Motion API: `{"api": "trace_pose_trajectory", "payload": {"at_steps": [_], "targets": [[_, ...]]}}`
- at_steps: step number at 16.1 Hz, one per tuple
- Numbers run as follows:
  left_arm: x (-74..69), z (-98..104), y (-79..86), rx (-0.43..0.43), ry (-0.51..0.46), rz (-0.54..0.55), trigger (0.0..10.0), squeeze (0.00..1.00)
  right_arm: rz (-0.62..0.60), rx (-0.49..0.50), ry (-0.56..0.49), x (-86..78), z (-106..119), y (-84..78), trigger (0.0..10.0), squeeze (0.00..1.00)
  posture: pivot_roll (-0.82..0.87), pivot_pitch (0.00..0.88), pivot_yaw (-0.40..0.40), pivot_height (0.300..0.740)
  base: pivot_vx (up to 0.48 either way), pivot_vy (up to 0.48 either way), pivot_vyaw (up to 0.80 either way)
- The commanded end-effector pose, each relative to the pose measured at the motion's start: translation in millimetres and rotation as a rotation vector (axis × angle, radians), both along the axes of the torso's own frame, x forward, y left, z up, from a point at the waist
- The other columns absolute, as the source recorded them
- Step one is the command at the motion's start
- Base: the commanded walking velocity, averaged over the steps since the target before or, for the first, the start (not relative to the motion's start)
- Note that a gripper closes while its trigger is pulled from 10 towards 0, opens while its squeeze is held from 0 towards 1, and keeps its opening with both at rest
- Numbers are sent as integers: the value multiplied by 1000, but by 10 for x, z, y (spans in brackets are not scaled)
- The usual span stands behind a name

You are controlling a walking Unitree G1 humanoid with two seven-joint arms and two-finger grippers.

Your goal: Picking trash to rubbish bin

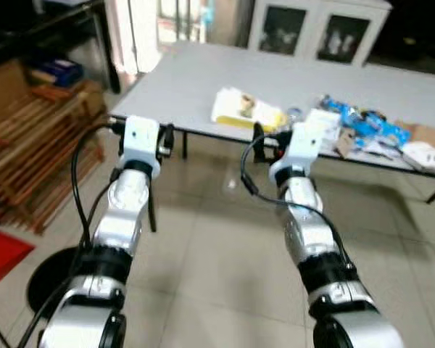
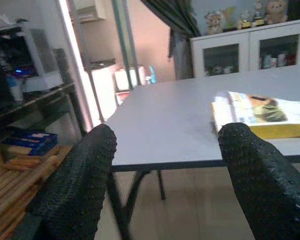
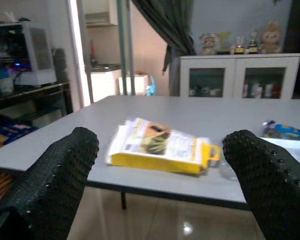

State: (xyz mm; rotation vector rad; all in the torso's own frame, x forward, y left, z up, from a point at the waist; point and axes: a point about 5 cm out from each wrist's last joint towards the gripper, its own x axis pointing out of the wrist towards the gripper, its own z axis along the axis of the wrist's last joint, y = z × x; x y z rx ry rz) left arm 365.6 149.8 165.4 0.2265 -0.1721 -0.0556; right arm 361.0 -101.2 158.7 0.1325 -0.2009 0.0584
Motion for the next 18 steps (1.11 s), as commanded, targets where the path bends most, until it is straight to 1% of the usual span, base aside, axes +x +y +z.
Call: {"api": "trace_pose_trajectory", "payload": {"at_steps": [1, 10, 14, 17, 18], "targets": [[-3, -3, -129, 2, 4, -35, 10000, 0, -39, -14, -3, 12, -2, -134, 10000, 0, 31, 0, -61, 740, 337, 0, 0], [0, -10, -152, 18, 10, -54, 10000, 0, -28, -8, 11, -7, -49, -97, 10000, 0, 34, 0, -52, 740, 345, 0, 0], [6, -10, -157, 23, 15, -54, 10000, 0, -13, -2, 14, 4, -34, -72, 10000, 0, 35, 0, -53, 740, 364, 0, 0], [12, -1, -164, 23, 15, -54, 10000, 0, -16, 1, 24, 9, -48, -80, 10000, 0, 35, 0, -55, 740, 369, 0, -800], [11, -3, -160, 22, 16, -52, 10000, 0, -20, -1, 25, 3, -57, -86, 10000, 0, 36, 0, -56, 740, 371, 0, 0]]}}
